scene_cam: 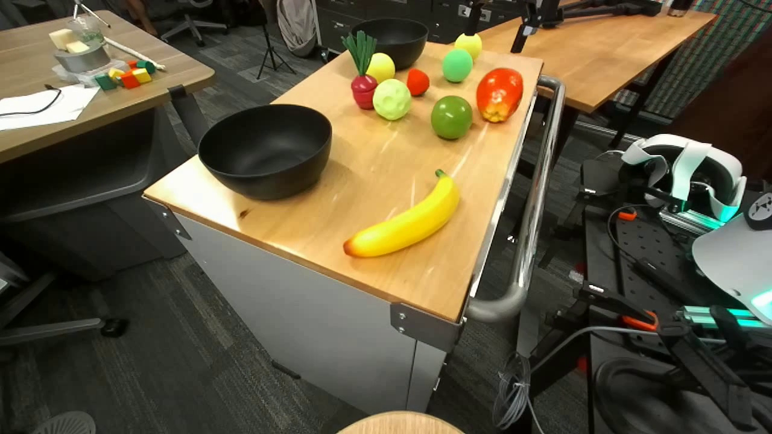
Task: Take the fruits and vegetables out of the bowls and put them on the table
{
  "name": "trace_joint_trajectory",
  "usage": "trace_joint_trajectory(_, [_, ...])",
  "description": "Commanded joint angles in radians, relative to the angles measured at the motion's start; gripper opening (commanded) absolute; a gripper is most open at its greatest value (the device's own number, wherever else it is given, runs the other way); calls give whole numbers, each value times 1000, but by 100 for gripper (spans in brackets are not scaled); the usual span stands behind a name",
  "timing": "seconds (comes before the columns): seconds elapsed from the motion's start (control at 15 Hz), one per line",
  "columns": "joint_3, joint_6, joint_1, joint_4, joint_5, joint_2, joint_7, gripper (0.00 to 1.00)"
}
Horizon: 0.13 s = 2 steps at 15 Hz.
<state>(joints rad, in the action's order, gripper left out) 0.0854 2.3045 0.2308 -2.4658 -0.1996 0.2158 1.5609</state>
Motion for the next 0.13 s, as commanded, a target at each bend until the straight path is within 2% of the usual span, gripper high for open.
trace_joint_trajectory(0.0, [50,1,-51,-2,15,1,-11,100])
trace_joint_trajectory(0.07, [50,2,-50,-3,15,0,-10,100])
